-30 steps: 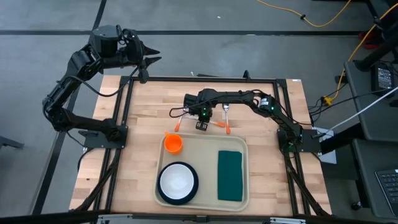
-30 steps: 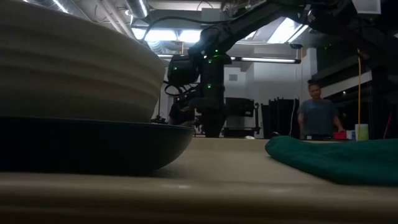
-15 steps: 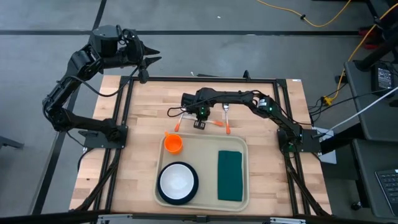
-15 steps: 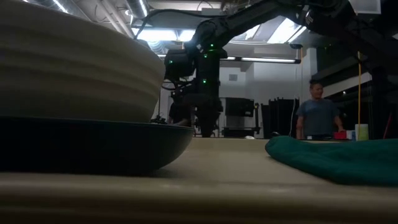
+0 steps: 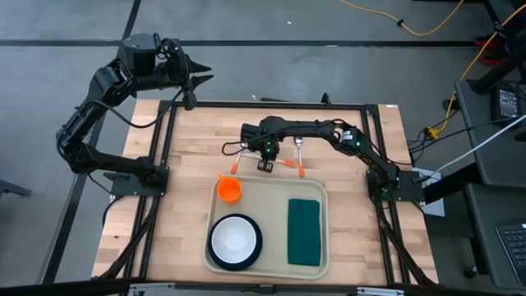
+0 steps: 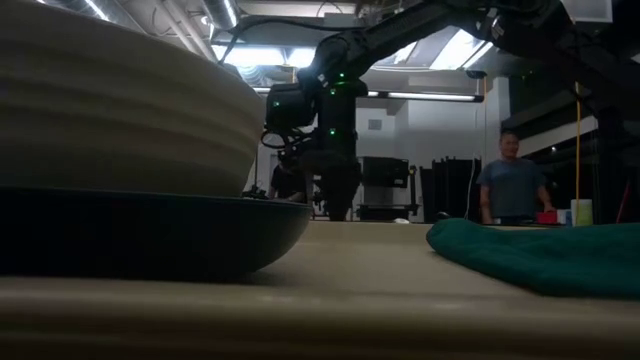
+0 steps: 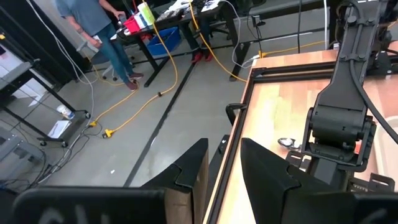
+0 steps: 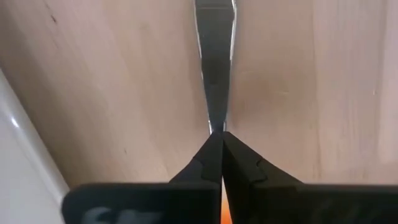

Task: Set up tray
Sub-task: Put the knife on the napkin

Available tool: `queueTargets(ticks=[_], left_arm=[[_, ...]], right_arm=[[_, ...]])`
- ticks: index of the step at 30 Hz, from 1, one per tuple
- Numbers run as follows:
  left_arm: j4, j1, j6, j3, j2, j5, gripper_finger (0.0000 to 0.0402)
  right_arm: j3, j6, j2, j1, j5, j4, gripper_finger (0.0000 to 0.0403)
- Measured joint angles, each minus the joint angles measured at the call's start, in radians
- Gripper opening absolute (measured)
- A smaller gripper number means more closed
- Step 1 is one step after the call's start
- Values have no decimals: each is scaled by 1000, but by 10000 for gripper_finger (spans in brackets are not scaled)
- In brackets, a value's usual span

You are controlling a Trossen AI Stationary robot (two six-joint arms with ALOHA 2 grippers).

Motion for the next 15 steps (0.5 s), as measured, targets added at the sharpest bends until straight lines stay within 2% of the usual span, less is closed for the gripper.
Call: queueTargets(ticks=[15], left_arm=[[-2, 0, -1, 0, 0, 0, 88]], right_arm=[[0, -3, -2, -4, -30, 34, 6]])
